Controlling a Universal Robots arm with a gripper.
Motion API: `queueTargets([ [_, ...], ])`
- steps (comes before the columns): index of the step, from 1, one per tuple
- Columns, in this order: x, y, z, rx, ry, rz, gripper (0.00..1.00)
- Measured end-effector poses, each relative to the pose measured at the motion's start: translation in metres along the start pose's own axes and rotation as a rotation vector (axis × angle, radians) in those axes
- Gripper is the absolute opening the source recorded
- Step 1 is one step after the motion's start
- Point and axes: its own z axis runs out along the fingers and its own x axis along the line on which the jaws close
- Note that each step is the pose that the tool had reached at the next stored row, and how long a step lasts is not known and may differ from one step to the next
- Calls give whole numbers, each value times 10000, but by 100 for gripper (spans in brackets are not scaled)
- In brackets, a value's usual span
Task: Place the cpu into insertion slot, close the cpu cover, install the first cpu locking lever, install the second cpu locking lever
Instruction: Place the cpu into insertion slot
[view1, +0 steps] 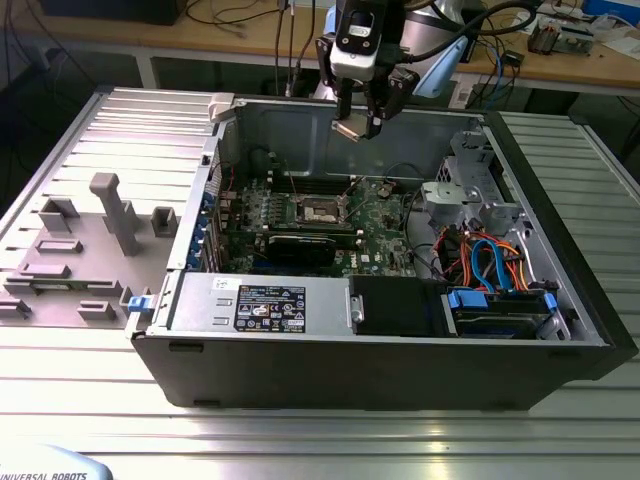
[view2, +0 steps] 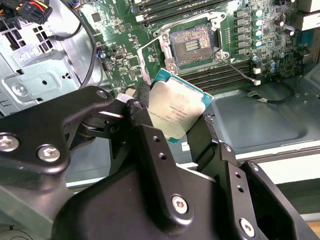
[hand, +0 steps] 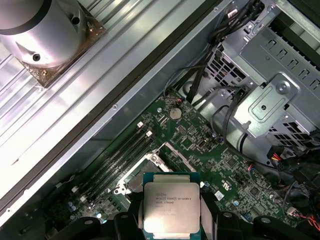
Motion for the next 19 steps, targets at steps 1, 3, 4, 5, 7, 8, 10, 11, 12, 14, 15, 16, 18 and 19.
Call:
queueTargets([
  [1,0,0,0,0,0,5,54],
  [3,0,0,0,-1,-2,29,54],
  [4,0,0,0,-1,-4,43,54],
  [5,0,0,0,-1,-8,86,54],
  [7,0,0,0,-4,-17,197,54],
  [8,0,0,0,-5,-25,288,54],
  [10,0,0,0,-9,-37,428,54],
  [11,0,0,0,-9,-42,480,54],
  [12,0,0,0,-10,-49,563,54],
  [14,0,0,0,-14,-61,698,54],
  [15,0,0,0,-14,-67,762,54],
  [16,0,0,0,-16,-72,836,54],
  [18,0,0,0,-19,-85,980,54],
  [19,0,0,0,-19,-91,1043,54],
])
